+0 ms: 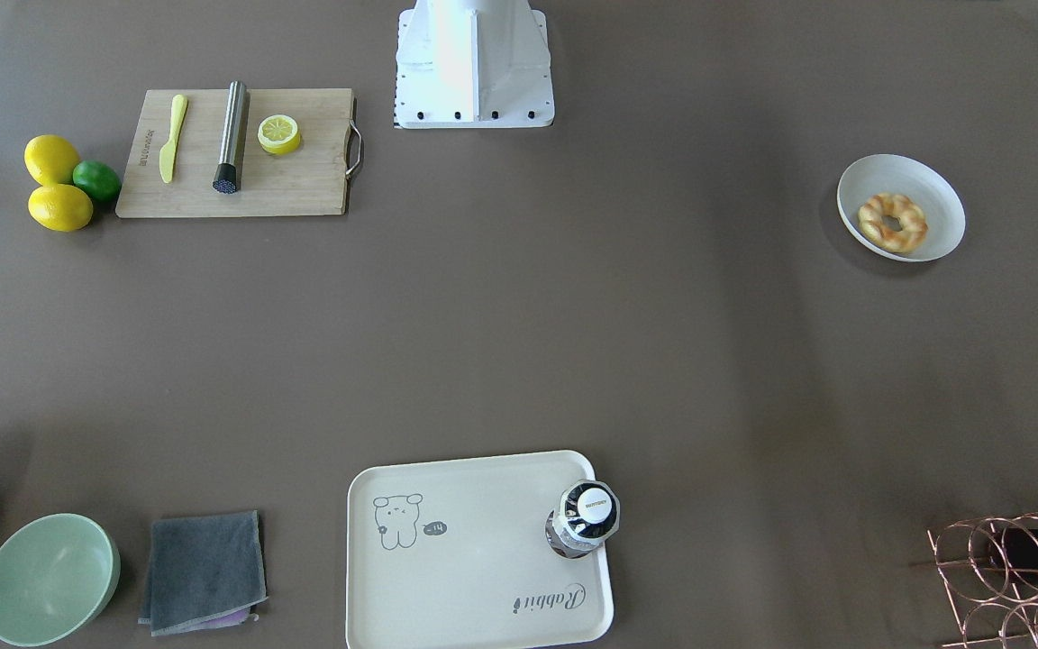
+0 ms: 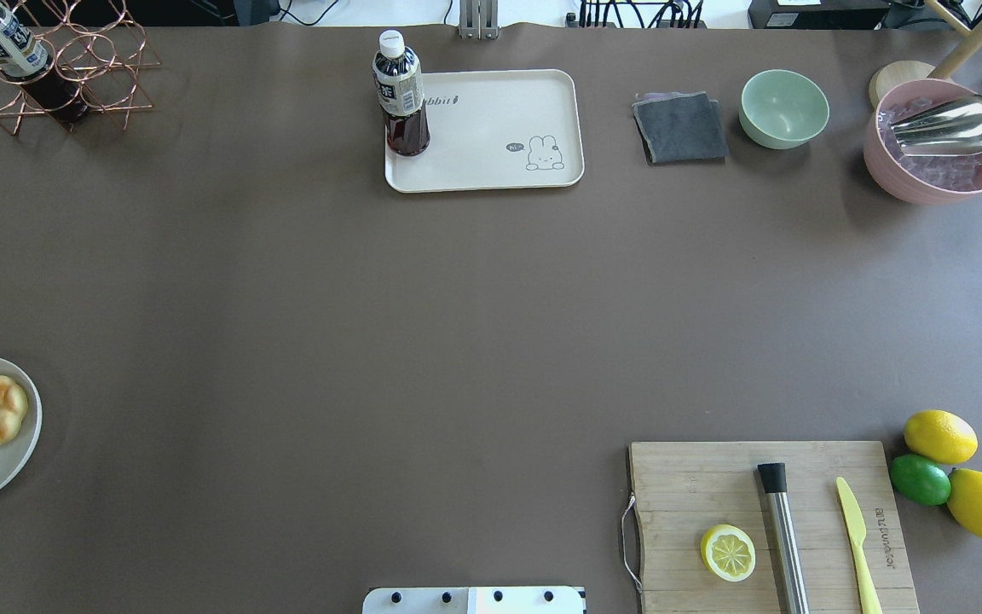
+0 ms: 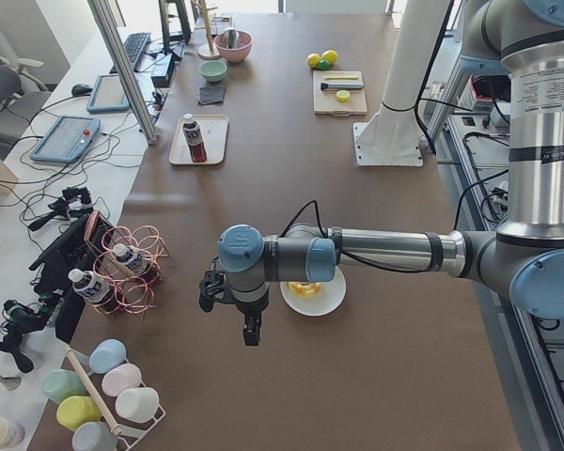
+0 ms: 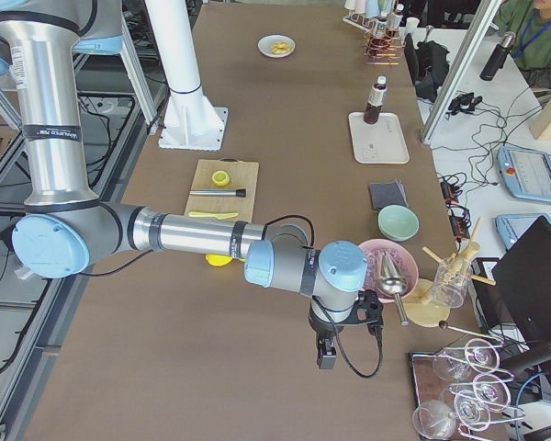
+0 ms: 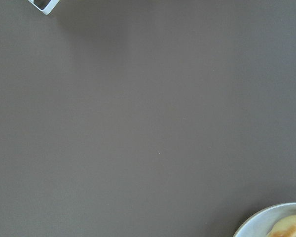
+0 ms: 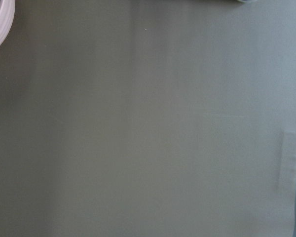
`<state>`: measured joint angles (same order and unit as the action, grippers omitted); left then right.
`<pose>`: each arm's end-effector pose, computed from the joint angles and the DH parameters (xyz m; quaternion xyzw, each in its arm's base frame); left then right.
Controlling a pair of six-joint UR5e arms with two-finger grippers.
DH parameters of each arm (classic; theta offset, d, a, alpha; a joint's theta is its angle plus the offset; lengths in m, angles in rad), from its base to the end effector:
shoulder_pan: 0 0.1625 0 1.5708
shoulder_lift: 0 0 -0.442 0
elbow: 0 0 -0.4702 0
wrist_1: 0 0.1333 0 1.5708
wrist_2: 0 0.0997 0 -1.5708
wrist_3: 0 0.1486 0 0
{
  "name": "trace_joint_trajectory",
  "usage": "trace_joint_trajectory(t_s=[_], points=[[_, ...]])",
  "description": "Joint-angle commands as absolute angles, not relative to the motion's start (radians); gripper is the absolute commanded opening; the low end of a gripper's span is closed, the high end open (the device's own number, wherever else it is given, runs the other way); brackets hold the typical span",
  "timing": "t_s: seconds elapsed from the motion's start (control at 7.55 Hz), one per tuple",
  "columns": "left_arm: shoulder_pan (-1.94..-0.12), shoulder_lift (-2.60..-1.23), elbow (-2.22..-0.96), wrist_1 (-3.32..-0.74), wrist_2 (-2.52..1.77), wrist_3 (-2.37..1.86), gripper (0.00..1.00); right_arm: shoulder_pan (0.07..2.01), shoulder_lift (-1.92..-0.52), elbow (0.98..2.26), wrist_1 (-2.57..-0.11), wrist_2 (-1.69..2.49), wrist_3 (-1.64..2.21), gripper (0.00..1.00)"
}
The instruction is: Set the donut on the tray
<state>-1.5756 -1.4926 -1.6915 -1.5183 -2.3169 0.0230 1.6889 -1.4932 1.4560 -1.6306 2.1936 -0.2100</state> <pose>-0.0350 -0.5337 0.6933 0.0004 0.3645 0.0067 0.9312 0.1160 -0.5821 0.7504 0.0044 -0.3095 -0.0288 0.9505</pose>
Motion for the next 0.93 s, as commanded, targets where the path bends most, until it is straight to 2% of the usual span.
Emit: trace_joint_trajectory(t_s=[0.0, 0.79], points=[[-1.577, -1.5, -1.723, -1.517, -2.322, 0.017, 0.98, 1.689, -1.494, 1.454, -1.631, 2.195, -0.218, 1.0], [-1.572, -1.542, -1.729, -1.597, -2.326, 0.023, 0.98, 1.69, -1.49, 1.466, -1.628, 2.427, -0.219, 1.0]])
